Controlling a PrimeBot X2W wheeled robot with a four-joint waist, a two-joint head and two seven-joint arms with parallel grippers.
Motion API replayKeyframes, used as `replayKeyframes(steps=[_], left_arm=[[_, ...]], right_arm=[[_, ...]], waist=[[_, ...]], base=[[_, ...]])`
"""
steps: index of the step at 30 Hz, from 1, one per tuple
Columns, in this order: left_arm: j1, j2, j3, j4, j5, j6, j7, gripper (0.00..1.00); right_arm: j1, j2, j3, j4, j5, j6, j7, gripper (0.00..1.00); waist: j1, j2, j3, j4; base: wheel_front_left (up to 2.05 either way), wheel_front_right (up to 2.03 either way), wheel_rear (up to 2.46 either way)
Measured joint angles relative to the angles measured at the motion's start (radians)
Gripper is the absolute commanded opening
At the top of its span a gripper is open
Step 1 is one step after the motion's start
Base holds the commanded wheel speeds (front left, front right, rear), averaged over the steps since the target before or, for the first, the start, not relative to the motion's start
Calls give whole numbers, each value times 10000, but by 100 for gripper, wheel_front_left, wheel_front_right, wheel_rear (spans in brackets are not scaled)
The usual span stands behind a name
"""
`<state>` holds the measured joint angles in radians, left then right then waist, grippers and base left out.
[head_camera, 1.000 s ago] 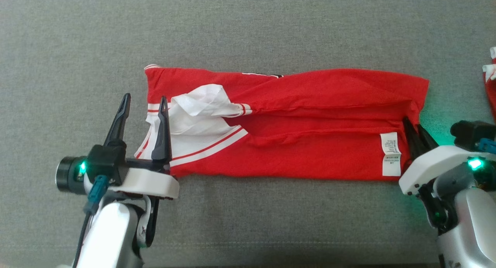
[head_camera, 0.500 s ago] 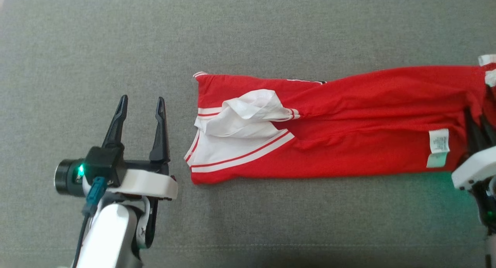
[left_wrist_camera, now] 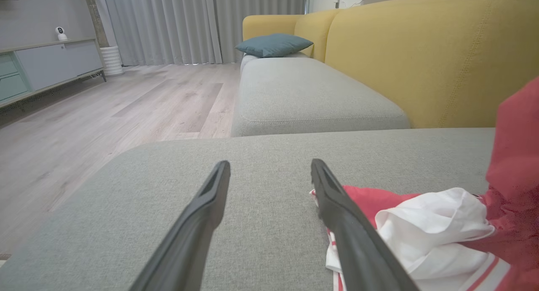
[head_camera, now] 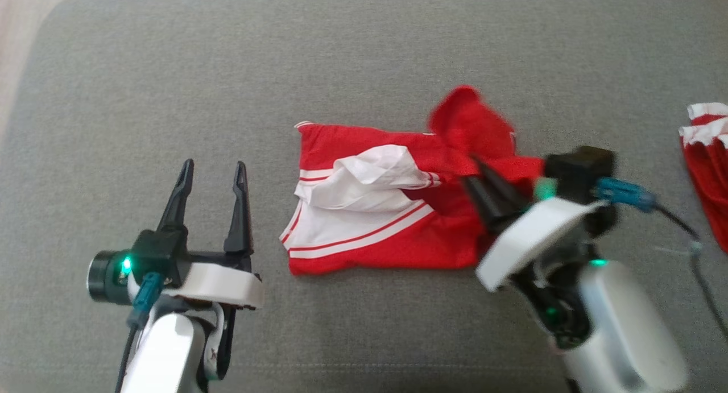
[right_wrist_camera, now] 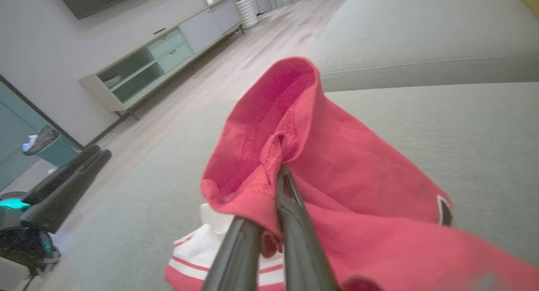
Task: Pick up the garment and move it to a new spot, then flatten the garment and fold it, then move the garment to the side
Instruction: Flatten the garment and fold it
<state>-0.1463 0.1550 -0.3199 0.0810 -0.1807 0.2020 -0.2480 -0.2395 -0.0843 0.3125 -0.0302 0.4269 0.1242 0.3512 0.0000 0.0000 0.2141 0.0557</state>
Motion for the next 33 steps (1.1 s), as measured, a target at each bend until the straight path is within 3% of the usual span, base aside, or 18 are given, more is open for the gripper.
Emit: replayKeyframes(steps=[20, 21, 22, 23, 27, 33], left_arm=[[-188, -263, -543, 349, -100, -140, 0, 100], [-239, -274, -543, 366, -100, -142, -2, 100], [-285, -280, -546, 376, -100, -142, -2, 100], [-311, -284, -546, 382, -100, -142, -2, 100], [-328, -291, -543, 439, -111, -144, -4, 100], [-351, -288, -514, 443, -173, -138, -13, 100]], right_arm=[[-3082, 142, 3739, 4767, 3062, 0, -3693, 0], [-3256, 142, 3927, 4989, 3160, 0, -3779, 6], [-3407, 138, 4096, 5200, 3290, 0, -3847, 46], [-3518, 132, 4253, 5327, 3505, 0, -3981, 100], [-3850, 117, 4930, 5595, 3944, 0, -4412, 100], [-4431, 115, 5338, 5333, 3662, 0, -4834, 100]], waist=[[0, 0, 469, 952], [0, 0, 504, 965], [0, 0, 537, 979], [0, 0, 571, 990], [0, 0, 662, 977], [0, 0, 674, 786]], base=[[0, 0, 0], [0, 0, 0], [0, 0, 0], [0, 0, 0], [0, 0, 0], [0, 0, 0]])
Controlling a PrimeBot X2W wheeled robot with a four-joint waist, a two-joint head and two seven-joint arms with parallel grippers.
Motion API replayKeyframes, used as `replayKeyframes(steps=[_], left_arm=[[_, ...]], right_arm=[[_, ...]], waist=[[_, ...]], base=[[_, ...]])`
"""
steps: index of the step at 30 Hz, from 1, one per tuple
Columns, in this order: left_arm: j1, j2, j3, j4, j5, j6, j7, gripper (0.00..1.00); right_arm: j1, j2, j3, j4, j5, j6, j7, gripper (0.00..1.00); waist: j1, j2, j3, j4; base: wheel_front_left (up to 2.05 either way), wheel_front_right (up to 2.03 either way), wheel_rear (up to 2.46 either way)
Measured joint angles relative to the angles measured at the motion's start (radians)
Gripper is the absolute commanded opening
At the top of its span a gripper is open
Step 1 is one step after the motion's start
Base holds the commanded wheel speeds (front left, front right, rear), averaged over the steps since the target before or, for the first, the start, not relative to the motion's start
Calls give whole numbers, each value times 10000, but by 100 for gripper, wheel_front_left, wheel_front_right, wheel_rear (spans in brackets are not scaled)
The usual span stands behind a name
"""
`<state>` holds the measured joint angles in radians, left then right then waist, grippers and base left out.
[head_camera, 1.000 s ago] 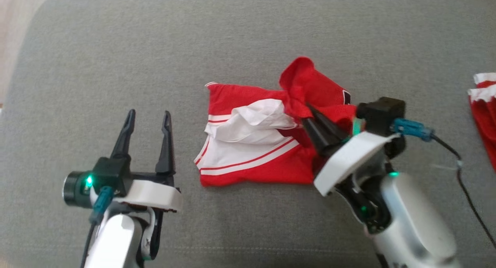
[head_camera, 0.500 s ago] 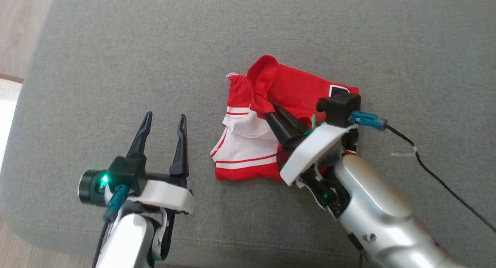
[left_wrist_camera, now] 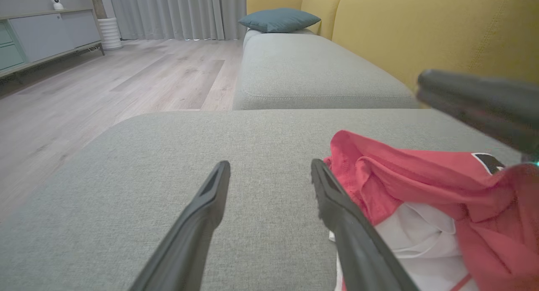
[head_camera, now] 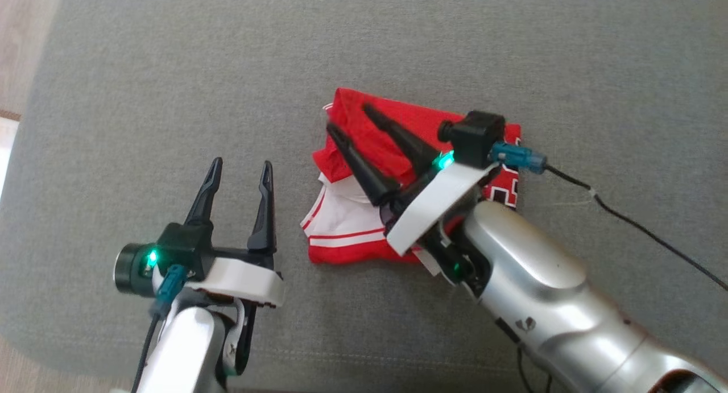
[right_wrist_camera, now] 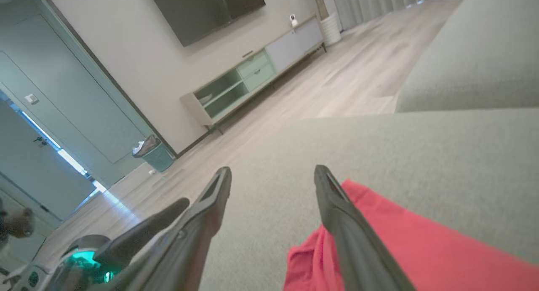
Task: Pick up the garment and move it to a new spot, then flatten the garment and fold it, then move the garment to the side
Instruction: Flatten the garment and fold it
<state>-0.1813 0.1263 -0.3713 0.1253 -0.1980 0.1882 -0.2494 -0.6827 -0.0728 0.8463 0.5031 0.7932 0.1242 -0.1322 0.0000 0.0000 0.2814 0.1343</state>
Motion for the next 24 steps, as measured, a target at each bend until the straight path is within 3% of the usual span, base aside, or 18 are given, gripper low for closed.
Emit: replayKeyframes(steps=[6, 11, 12, 17, 24], left_arm=[[3, 21, 75, -4, 0, 71, 0, 100], [20, 119, 194, -71, 0, 115, 0, 100], [23, 192, 236, -140, 0, 146, 0, 100], [25, 351, 286, -288, 92, 244, -2, 100], [183, 612, 341, -437, 205, 414, -2, 100]], right_arm=[[57, -115, -1402, -1162, -1214, 0, -575, 100], [1226, -802, -3818, -2571, -2403, 0, -508, 100], [1977, -995, -4815, -3133, -2932, 0, -253, 100], [3674, -1045, -6842, -4403, -4370, 0, 470, 100], [5661, -819, -8211, -5712, -5359, 0, 1152, 100]], waist=[[0, 0, -139, -286], [0, 0, -248, -541], [0, 0, -269, -638], [0, 0, -314, -836], [0, 0, -552, -1057]], base=[[0, 0, 0], [0, 0, 0], [0, 0, 0], [0, 0, 0], [0, 0, 0]])
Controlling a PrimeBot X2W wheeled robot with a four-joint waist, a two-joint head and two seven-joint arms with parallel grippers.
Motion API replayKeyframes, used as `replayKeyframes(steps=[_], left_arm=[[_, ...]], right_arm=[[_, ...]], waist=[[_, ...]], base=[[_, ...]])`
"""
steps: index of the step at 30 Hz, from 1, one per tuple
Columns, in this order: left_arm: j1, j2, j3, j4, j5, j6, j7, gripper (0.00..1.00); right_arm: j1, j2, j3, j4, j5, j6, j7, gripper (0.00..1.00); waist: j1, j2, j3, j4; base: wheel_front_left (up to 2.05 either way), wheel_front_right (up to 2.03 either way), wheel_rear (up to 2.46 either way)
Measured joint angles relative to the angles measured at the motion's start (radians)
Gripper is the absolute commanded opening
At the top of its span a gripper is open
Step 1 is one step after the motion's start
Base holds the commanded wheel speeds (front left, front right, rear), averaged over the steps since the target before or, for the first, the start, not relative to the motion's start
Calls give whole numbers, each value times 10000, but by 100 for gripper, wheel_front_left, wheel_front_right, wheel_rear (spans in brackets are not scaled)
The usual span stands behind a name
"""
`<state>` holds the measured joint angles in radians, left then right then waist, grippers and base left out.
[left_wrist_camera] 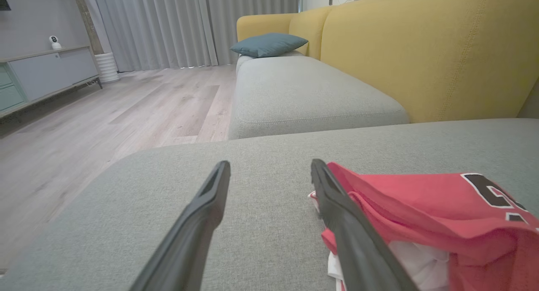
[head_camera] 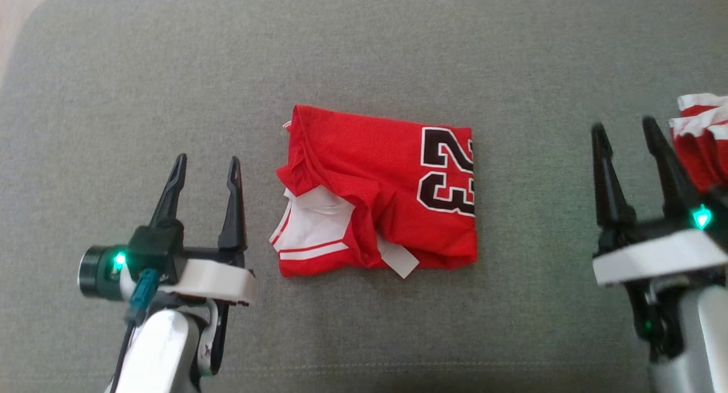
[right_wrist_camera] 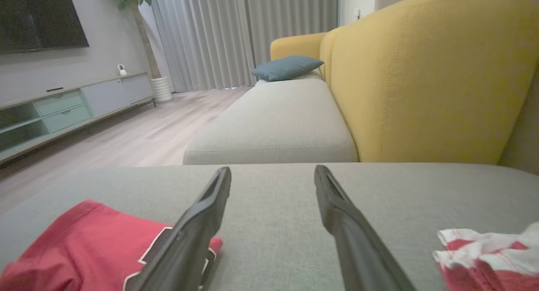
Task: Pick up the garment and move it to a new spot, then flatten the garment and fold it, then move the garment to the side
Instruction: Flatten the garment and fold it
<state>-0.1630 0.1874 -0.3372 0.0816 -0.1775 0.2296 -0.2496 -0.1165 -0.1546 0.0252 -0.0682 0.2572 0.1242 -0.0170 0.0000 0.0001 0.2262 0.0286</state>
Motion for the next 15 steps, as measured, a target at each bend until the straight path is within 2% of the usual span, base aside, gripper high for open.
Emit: replayKeyframes(steps=[7, 15], left_arm=[[435, 234, -8, -211, 2, 82, 19, 100], [864, 341, -17, -410, 2, 174, 121, 100]], right_arm=[[1094, 337, -435, -646, -313, 0, 278, 100], [1541, 500, -456, -863, -314, 0, 487, 100]], waist=[[0, 0, -392, -152], [0, 0, -694, -209]], base=[[0, 0, 0], [0, 0, 0]])
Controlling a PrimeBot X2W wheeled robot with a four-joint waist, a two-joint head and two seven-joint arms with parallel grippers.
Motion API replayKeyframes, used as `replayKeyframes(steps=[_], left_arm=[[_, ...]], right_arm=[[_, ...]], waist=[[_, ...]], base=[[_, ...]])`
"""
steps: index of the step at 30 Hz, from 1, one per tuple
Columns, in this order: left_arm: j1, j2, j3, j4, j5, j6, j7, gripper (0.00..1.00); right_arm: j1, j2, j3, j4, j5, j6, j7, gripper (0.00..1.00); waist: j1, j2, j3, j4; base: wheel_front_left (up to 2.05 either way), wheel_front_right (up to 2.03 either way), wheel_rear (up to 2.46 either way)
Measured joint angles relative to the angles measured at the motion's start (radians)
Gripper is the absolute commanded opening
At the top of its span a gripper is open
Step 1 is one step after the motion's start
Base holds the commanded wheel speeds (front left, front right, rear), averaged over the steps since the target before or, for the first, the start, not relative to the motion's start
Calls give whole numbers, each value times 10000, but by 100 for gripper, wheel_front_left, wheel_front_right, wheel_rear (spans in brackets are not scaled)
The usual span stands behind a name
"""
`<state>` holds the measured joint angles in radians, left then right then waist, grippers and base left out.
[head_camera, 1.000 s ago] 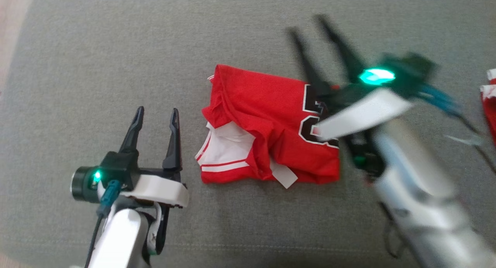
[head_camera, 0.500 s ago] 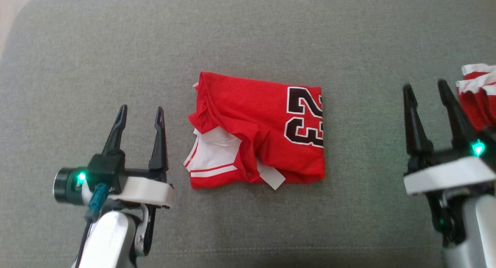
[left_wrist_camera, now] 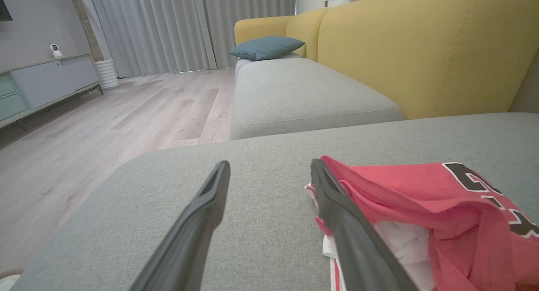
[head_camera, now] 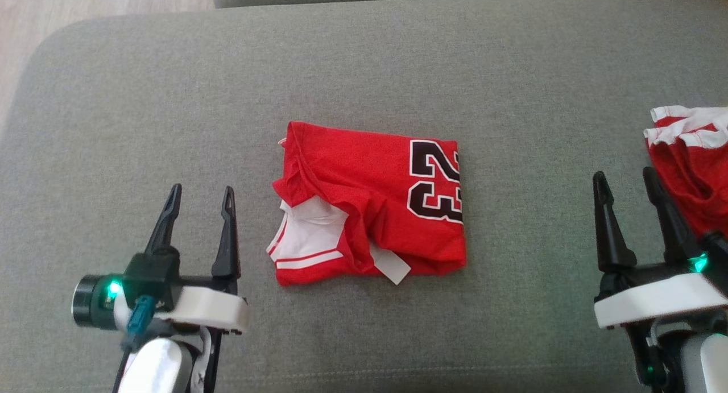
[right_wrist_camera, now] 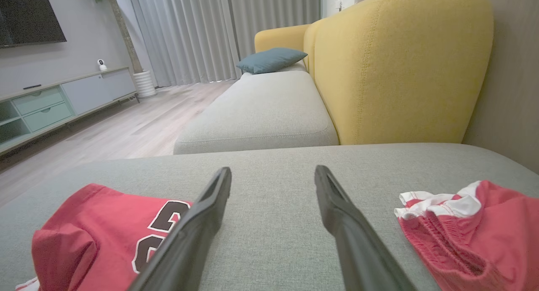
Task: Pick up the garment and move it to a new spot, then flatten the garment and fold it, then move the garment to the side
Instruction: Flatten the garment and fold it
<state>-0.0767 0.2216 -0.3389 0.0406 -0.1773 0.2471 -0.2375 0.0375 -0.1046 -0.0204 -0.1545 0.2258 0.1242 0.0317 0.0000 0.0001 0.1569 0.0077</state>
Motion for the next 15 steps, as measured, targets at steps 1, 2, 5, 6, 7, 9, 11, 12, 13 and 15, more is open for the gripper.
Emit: replayKeyframes(steps=[1, 2, 5, 6, 7, 9, 11, 12, 13, 15], left_arm=[[28, 6, -2, -33, 0, 10, 35, 100], [55, 8, -6, -52, 0, 10, 79, 100], [136, 17, -21, -59, -2, 36, 86, 100], [137, 25, -21, -71, -2, 44, 100, 100], [136, 35, -25, -86, -2, 54, 128, 100], [136, 59, -29, -94, -2, 56, 128, 100], [136, 86, -35, -130, -2, 84, 130, 100], [136, 104, -35, -146, -2, 84, 136, 100], [136, 117, -35, -150, -2, 84, 173, 100], [136, 130, -38, -157, -2, 92, 174, 100]], right_arm=[[-2, 4, 8, -17, 0, 0, 27, 100], [-1, 8, 13, -29, 0, 0, 56, 100], [0, 23, 17, -63, 2, 0, 98, 100], [2, 31, 17, -73, 2, 0, 119, 100], [6, 40, 19, -82, 4, 0, 130, 100], [21, 54, 31, -88, 17, 0, 140, 100], [75, 54, 35, -86, 25, 0, 138, 100], [109, 54, 35, -84, 29, 0, 140, 100], [139, 54, 38, -75, 29, 0, 140, 100], [143, 54, 36, -63, 29, 0, 140, 100]], waist=[[0, 0, -24, 7], [0, 0, -44, 19], [0, 0, -99, 49], [0, 0, -108, 53], [0, 0, -109, 55], [0, 0, -107, 52], [0, 0, -100, 40], [0, 0, -93, 35], [0, 0, -88, 29], [0, 0, -81, 20]], base=[[0, 0, 0], [0, 0, 0], [0, 0, 0], [0, 0, 0], [0, 0, 0], [0, 0, 0], [0, 0, 0], [0, 0, 0], [0, 0, 0], [0, 0, 0]])
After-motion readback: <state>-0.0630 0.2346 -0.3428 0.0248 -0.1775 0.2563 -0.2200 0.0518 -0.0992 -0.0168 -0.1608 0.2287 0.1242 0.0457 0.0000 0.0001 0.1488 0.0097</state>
